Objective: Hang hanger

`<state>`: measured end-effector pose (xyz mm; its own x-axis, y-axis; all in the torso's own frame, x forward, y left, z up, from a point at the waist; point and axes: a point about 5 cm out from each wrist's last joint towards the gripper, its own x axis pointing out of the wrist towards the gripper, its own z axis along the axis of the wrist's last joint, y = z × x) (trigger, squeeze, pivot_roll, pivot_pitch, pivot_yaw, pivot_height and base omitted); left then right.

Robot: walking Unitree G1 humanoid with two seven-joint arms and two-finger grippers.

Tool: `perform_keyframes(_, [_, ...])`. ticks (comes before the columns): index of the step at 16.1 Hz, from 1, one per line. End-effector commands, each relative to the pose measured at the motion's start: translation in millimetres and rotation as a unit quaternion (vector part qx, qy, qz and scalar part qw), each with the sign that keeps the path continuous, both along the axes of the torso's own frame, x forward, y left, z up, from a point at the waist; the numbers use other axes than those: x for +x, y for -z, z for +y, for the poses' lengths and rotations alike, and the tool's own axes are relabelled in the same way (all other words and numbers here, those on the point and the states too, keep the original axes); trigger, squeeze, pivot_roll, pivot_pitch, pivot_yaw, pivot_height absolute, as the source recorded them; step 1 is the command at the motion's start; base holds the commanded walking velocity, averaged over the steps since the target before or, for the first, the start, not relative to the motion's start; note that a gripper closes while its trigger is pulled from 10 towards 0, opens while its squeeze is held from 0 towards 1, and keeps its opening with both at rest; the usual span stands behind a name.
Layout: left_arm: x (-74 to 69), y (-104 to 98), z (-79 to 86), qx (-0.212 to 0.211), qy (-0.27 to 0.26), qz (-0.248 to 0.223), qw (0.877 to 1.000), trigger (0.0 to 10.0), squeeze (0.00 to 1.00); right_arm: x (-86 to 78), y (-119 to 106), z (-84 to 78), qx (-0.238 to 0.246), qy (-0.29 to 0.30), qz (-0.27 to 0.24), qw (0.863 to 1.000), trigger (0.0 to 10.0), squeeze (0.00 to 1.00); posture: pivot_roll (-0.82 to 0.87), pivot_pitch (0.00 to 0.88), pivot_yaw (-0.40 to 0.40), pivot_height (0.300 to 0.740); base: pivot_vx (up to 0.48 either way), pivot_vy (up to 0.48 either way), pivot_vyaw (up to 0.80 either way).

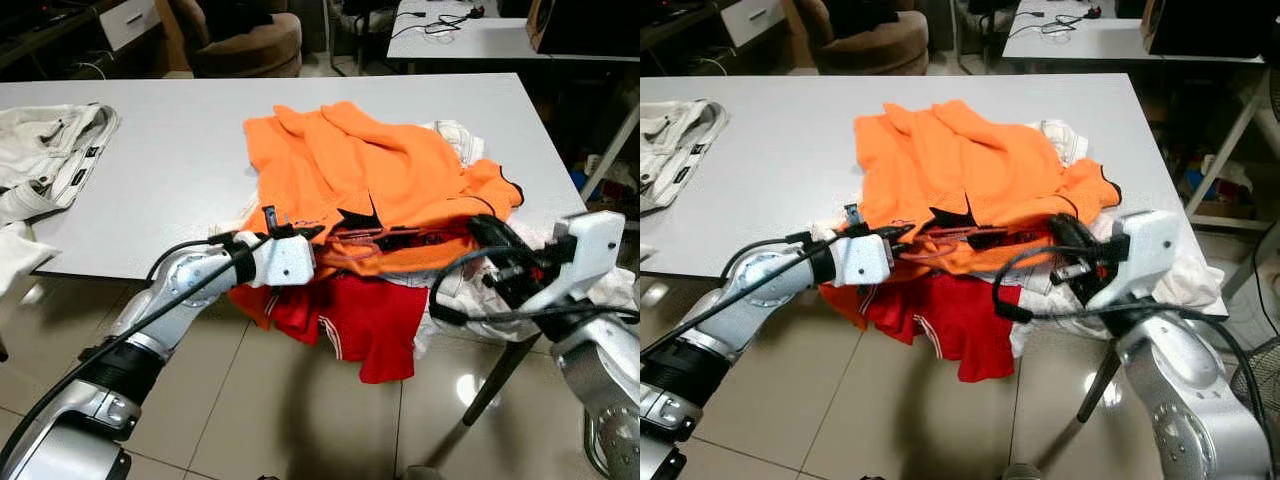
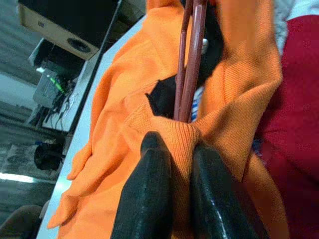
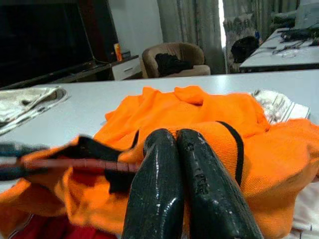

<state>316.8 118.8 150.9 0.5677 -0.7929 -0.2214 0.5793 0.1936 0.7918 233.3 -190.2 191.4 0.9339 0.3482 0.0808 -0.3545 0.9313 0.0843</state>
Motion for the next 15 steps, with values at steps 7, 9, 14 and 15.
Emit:
perform_keyframes(7, [-9.6,12,1.1,0.043,0.016,0.008,0.999,0.0,0.00,21.6,-30,5.1,0.014,0.003,-0.036,0.999,0.0,0.00,-0.23,0.037,0.103,0.740,0.000,0.000,0.00])
perform_keyframes(9, [-6.8,12,1.2,0.043,0.001,0.007,0.999,0.0,0.00,27.8,-33,9.9,0.036,-0.006,-0.026,0.999,0.8,0.00,-0.22,0.040,0.099,0.740,0.000,0.000,0.00])
perform_keyframes(14, [0.8,3,-4.1,0.019,-0.016,-0.002,1.000,0.0,0.00,25.9,-20,32.6,0.025,-0.054,0.014,0.998,1.1,0.00,-0.22,0.037,0.100,0.740,0.000,0.000,0.00])
perform_keyframes(15, [-0.8,2,-5.6,0.017,-0.007,-0.002,1.000,0.0,0.00,27.5,-17,30.0,0.025,-0.050,0.021,0.998,4.3,0.00,-0.22,0.035,0.104,0.740,0.000,0.000,0.00])
